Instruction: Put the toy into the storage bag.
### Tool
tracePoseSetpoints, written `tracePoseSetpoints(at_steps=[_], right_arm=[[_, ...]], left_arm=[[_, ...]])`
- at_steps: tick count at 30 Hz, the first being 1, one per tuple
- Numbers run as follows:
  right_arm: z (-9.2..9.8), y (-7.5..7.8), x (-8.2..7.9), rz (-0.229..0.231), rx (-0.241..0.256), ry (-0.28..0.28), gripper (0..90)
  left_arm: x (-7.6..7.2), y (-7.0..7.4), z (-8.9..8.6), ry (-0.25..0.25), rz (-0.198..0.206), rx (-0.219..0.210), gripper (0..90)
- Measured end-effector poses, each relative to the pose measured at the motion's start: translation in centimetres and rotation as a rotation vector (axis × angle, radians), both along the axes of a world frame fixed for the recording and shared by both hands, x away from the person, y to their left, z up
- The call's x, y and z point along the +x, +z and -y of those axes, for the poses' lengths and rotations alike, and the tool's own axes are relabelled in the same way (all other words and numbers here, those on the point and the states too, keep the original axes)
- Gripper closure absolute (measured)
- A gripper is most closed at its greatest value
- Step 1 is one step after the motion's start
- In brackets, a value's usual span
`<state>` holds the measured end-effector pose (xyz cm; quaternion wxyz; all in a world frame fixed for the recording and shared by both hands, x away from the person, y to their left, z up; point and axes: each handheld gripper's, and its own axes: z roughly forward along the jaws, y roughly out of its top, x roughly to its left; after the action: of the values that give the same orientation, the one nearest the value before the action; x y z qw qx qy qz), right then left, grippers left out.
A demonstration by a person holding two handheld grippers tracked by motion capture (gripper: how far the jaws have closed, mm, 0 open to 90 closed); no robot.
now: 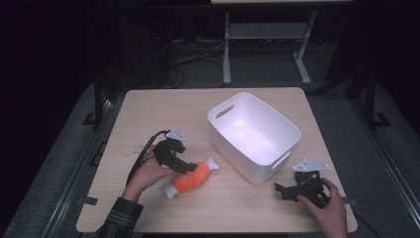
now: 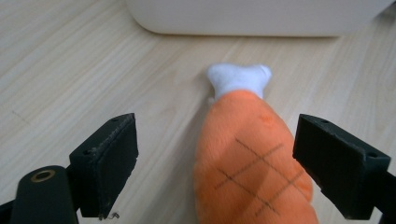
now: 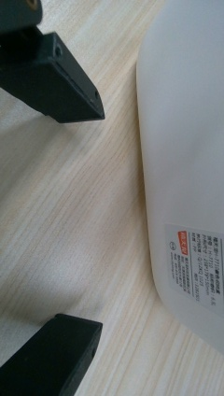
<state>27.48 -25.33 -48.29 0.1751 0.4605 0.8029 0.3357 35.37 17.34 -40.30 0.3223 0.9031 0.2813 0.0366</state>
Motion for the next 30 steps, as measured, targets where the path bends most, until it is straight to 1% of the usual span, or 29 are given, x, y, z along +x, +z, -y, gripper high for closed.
tracePoseSetpoints(at_steps=[3,5,10,12,16,22,24,27,30], right_arm=[[0.0,0.0,0.0,0.000,0.000,0.000,0.7],[0.0,0.0,0.0,0.000,0.000,0.000,0.7],[0.0,0.0,0.0,0.000,0.000,0.000,0.7],[0.0,0.0,0.0,0.000,0.000,0.000,0.7],[0.0,0.0,0.0,0.000,0.000,0.000,0.7],[0.0,0.0,0.0,0.000,0.001,-0.001,0.7],[0.0,0.0,0.0,0.000,0.000,0.000,0.7],[0.0,0.0,0.0,0.000,0.000,0.000,0.7],[0.0,0.0,0.0,0.000,0.000,0.000,0.7]], left_arm=[[-0.4,0.1,-0.2,-0.003,-0.002,0.004,13.0],[-0.7,0.3,-0.4,-0.007,0.005,0.012,12.9],[-1.4,0.4,-0.9,-0.006,0.005,0.011,12.7],[-1.7,0.3,-0.9,-0.021,0.007,0.019,12.7],[-2.2,0.1,-0.8,-0.030,0.010,0.020,12.6],[-2.8,-0.5,-0.4,-0.047,0.011,0.038,12.6],[-2.9,-0.7,-0.2,-0.050,0.010,0.040,12.6],[-2.9,-1.1,0.1,-0.061,0.011,0.058,12.5],[-2.9,-1.3,0.3,-0.059,0.012,0.056,12.5]])
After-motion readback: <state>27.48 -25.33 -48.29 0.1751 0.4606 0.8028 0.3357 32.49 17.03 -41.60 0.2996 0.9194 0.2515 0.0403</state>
